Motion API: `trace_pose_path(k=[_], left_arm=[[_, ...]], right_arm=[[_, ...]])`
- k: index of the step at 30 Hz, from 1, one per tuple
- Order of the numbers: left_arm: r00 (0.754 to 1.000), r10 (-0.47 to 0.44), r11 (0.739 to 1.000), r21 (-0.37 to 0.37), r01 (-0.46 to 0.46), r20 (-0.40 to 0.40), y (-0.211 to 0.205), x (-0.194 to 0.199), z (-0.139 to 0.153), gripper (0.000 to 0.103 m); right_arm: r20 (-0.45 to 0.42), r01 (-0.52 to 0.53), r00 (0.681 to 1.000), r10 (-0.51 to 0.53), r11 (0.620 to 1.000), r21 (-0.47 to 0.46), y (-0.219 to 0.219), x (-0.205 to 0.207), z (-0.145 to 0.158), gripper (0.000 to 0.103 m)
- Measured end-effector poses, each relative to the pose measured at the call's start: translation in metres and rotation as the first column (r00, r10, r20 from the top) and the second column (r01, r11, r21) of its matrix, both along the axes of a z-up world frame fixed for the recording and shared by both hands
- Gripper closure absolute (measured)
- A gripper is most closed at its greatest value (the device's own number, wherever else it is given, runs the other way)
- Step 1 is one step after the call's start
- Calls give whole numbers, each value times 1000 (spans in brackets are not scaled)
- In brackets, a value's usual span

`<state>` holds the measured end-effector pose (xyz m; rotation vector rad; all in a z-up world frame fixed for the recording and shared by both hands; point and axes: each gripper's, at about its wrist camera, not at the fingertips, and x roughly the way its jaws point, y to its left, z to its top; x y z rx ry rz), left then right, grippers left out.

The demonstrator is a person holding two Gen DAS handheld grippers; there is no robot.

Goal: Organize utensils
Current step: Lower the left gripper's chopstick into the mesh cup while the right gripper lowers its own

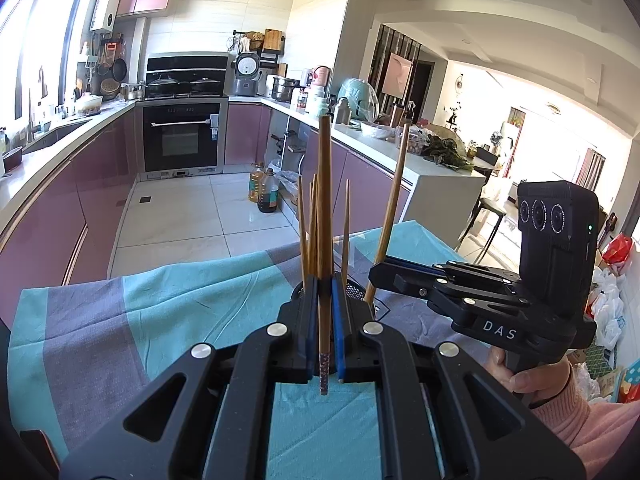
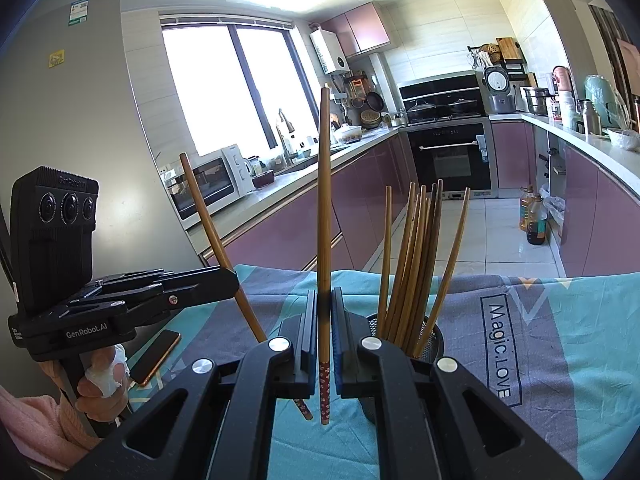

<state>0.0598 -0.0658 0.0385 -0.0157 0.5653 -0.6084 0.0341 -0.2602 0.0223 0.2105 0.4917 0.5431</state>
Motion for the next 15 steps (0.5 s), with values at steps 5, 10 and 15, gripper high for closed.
trace_pose_path(k=[5,10,15], left_arm=[[1000,0,1000,1,0,3,-2,2,0,96],[1000,-1,1000,-1,1,11,-2,0,3,96],[1000,-3,1000,-7,3,21,0,-1,6,96]], right_arm=[[5,2,1000,-2,1000,0,-1,2,2,98],[12,5,1000,-5,1000,1,-1,1,3,98],[21,6,1000,-6,1000,1,-2,2,6,98]])
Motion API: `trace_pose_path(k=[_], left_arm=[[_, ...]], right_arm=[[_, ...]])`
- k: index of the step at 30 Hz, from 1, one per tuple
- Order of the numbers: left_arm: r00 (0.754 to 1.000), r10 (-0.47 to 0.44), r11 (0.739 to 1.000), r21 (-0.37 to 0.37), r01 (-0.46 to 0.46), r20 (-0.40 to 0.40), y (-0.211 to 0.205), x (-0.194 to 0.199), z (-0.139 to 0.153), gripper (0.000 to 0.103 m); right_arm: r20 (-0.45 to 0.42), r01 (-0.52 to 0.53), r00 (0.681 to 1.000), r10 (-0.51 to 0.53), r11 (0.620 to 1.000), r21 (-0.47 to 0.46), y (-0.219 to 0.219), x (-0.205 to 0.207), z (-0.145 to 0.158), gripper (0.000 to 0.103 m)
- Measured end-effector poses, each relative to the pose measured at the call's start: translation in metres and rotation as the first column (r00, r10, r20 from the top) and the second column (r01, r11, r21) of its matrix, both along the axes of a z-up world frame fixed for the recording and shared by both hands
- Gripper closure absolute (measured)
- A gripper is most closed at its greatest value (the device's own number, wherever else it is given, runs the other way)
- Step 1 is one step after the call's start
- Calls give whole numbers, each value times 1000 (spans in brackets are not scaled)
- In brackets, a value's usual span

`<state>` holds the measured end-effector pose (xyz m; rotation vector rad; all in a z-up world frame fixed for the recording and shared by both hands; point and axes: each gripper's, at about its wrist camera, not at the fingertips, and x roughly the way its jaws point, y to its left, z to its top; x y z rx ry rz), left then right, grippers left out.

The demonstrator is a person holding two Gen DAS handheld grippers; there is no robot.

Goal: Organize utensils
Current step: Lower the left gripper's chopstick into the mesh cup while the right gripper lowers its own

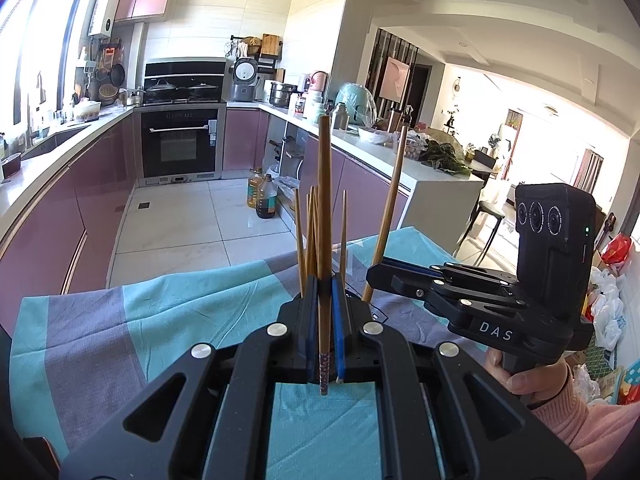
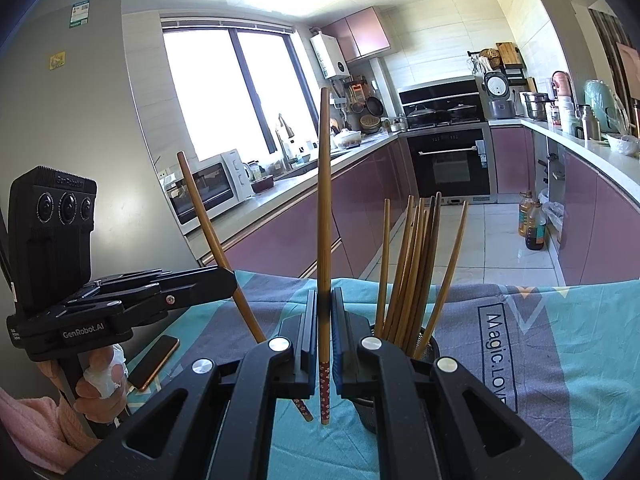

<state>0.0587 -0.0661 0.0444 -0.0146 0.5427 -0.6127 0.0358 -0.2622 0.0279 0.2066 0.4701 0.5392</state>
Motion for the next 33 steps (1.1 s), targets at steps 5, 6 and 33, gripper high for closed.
trace_pose_path(k=[5,6,33], left_arm=[[1000,-4,1000,-9,4,15,4,-4,5,96],[1000,-4,1000,-10,4,17,4,-4,6,96],[997,-3,999,-53,7,77,2,-3,28,96]], right_arm=[[12,0,1000,0,1000,-3,-1,0,4,97],[14,1,1000,-1,1000,-3,-1,0,5,98],[58,35,998,-35,999,1,-7,5,20,98]])
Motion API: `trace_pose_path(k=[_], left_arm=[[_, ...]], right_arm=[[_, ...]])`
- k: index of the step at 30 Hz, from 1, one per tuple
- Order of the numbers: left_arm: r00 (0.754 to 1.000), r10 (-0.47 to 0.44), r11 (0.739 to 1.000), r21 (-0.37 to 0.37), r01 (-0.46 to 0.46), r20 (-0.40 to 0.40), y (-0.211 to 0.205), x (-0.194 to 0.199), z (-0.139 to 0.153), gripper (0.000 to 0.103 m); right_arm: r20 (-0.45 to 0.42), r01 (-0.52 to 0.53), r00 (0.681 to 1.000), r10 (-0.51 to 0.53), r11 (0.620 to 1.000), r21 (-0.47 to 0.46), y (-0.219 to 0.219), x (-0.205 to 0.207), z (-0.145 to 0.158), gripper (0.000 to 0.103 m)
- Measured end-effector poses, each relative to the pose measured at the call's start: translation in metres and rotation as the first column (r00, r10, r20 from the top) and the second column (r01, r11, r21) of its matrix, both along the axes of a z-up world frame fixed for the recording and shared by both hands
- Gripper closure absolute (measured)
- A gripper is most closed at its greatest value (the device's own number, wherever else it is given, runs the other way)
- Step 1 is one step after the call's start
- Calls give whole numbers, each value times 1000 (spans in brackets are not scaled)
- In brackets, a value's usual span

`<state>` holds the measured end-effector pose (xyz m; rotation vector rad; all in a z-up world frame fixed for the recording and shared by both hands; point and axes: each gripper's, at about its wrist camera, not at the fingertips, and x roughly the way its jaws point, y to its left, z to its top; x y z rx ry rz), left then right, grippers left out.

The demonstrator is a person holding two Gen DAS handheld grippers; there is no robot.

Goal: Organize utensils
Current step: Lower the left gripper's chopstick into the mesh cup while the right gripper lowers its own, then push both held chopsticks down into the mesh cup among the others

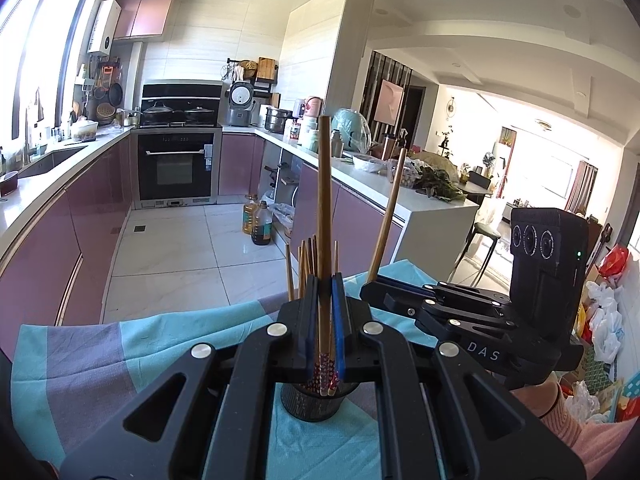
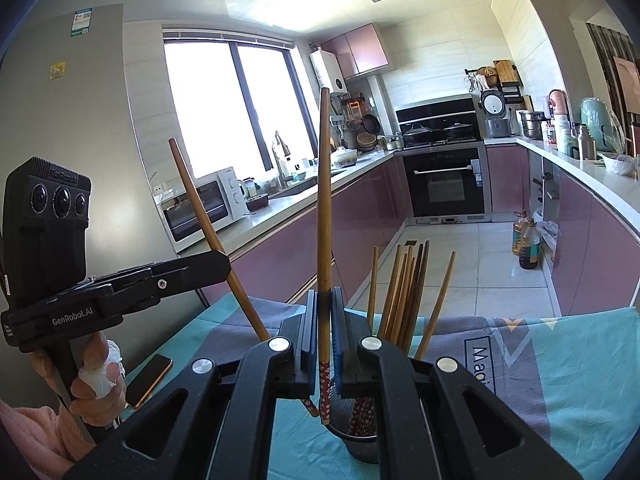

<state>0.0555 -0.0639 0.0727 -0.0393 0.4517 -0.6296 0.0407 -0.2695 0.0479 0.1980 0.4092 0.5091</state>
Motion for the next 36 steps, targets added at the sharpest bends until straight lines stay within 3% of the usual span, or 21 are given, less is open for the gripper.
trace_pose_path(k=[36], left_arm=[[998,6,999,40,-3,-70,-10,19,-13,96]], right_arm=[[-55,61,997,-62,998,-13,-2,12,-11,98]])
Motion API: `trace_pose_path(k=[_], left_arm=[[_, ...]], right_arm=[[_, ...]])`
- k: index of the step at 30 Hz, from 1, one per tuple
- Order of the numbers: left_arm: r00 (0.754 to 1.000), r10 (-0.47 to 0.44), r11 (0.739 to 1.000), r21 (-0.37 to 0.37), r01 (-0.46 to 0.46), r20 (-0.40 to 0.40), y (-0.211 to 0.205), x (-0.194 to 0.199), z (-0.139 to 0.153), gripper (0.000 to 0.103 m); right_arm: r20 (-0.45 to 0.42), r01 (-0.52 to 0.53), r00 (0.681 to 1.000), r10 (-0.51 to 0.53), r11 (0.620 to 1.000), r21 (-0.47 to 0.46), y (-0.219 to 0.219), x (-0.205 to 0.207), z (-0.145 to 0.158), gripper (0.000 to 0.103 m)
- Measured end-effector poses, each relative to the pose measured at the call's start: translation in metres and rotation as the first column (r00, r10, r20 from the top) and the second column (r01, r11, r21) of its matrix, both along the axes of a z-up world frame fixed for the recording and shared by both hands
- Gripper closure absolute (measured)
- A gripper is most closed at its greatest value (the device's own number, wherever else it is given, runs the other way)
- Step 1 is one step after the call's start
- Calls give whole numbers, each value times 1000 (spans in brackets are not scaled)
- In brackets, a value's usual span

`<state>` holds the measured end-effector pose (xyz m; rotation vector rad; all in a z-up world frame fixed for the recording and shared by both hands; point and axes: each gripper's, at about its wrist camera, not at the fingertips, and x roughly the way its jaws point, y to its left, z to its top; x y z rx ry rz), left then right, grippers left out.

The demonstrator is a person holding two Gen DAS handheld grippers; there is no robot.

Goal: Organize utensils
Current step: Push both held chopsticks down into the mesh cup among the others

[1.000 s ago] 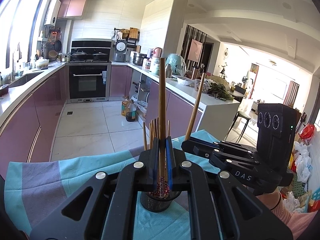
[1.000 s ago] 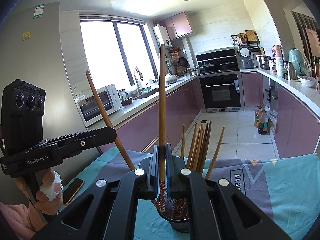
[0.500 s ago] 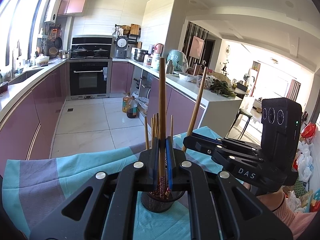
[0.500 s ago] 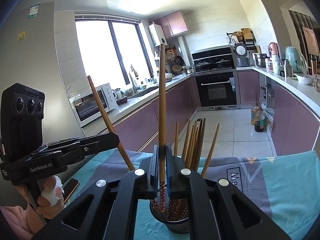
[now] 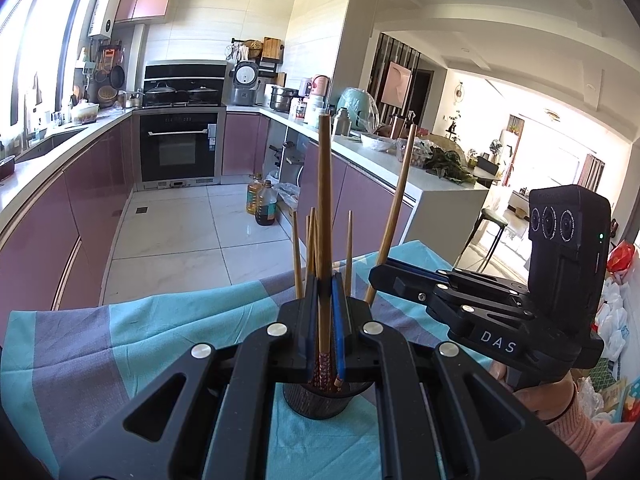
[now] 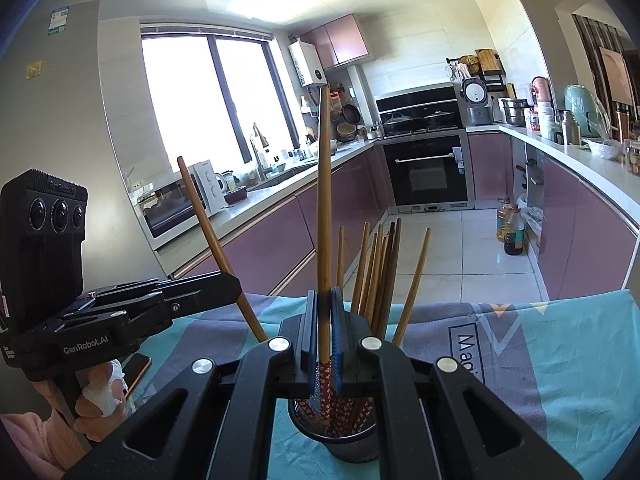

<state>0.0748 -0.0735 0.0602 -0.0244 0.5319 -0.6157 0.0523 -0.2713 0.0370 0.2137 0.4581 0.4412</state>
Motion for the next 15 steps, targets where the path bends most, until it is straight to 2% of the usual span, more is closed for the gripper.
trace_pose_path(k=[15], left_arm=[[1000,-4,1000,22,4,-15,0,6,-5,95]], right_arm=[[-19,7,1000,-7,1000,-4,0,2,-11,98]])
